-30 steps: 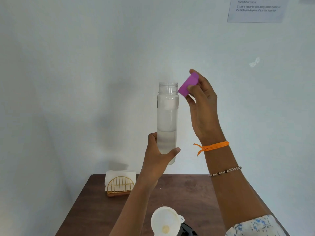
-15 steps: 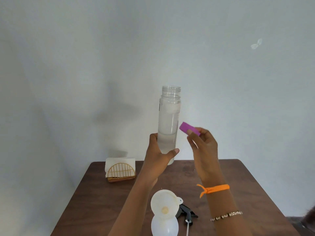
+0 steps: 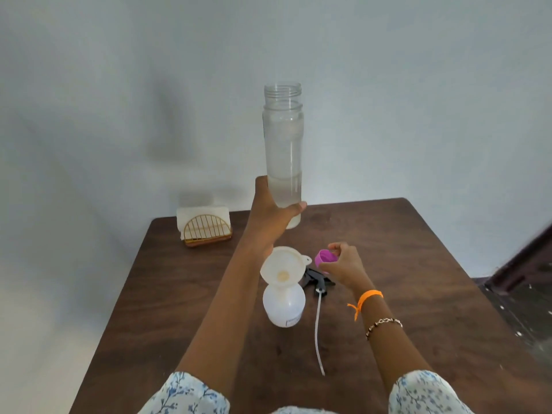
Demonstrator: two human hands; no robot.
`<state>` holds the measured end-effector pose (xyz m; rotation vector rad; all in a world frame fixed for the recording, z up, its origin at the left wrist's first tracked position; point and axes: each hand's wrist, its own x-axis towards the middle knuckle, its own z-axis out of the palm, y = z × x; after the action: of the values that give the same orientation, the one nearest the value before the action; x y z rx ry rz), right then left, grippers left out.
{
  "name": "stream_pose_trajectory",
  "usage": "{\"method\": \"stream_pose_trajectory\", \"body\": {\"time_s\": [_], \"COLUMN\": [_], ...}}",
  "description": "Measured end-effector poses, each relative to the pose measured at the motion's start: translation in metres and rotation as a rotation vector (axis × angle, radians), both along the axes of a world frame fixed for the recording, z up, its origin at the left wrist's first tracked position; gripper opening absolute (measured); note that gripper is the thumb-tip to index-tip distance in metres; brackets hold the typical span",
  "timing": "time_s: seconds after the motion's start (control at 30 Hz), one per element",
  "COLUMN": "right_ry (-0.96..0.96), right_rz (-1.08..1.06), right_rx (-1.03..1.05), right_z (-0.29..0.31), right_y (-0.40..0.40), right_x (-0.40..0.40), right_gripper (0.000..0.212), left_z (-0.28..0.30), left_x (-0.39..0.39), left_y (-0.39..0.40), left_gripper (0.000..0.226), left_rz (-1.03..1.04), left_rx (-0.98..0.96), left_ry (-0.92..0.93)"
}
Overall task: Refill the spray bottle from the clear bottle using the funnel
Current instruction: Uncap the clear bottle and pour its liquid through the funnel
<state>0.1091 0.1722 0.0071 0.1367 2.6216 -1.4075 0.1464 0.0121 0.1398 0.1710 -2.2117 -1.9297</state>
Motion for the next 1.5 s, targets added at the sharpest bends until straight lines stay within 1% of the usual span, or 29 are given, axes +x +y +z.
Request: {"method": "stream_pose_trajectory", "body": {"time_s": [0.1, 0.23, 0.4, 0.5, 0.63, 0.73, 0.8, 0.87, 1.0, 1.1, 1.2, 1.3, 1.4, 1.5], "right_ry": [-0.041, -0.070, -0.126, -0.131, -0.103, -0.034, 0.035, 0.113, 0.288, 0.420, 0.474, 0.473, 0.489, 0.499], "right_rz": [0.010, 0.006, 0.108, 0.113, 0.094, 0.063, 0.005, -0.028, -0.018, 0.068, 0.201, 0.313, 0.295, 0.250], "right_rx": [0.131, 0.240, 0.400, 0.437, 0.430, 0.341, 0.202, 0.044, -0.248, -0.431, -0.497, -0.518, -0.442, -0.409], "right_z": [-0.023, -0.053, -0.085, -0.091, -0.092, -0.074, -0.047, -0.010, 0.078, 0.132, 0.165, 0.180, 0.180, 0.179], "right_y": [0.006, 0.014, 0.020, 0.020, 0.019, 0.016, 0.013, 0.009, -0.005, -0.017, -0.028, -0.041, -0.051, -0.056], "right_x": [0.006, 0.013, 0.025, 0.030, 0.026, 0.010, 0.000, -0.005, -0.001, 0.003, 0.009, 0.013, 0.014, 0.017], "right_gripper": [0.047, 0.046, 0.055, 0.058, 0.056, 0.045, 0.031, 0.023, 0.023, 0.022, 0.028, 0.040, 0.049, 0.050], "left_z": [-0.007, -0.012, -0.014, -0.016, -0.019, -0.019, -0.021, -0.022, -0.022, -0.019, -0.015, -0.013, -0.015, -0.013], "left_x": [0.000, -0.002, -0.002, -0.002, -0.004, -0.005, -0.005, -0.005, -0.002, -0.001, 0.000, 0.002, 0.004, 0.007], "left_y": [-0.001, -0.002, -0.002, -0.003, -0.003, -0.004, -0.004, -0.005, -0.007, -0.006, -0.004, -0.002, -0.002, 0.000], "left_gripper": [0.061, 0.067, 0.063, 0.064, 0.062, 0.060, 0.060, 0.059, 0.057, 0.055, 0.052, 0.050, 0.051, 0.055], "left_rz": [-0.002, 0.012, -0.003, -0.007, -0.010, -0.023, -0.036, -0.049, -0.063, -0.069, -0.082, -0.082, -0.101, -0.123], "left_rx": [-0.003, -0.017, -0.010, -0.017, -0.013, -0.003, -0.001, 0.005, 0.005, -0.010, -0.026, -0.012, -0.024, -0.077], "left_ry": [-0.017, -0.024, -0.027, -0.030, -0.024, -0.026, -0.025, -0.019, -0.007, 0.013, 0.029, 0.048, 0.057, 0.076]}}
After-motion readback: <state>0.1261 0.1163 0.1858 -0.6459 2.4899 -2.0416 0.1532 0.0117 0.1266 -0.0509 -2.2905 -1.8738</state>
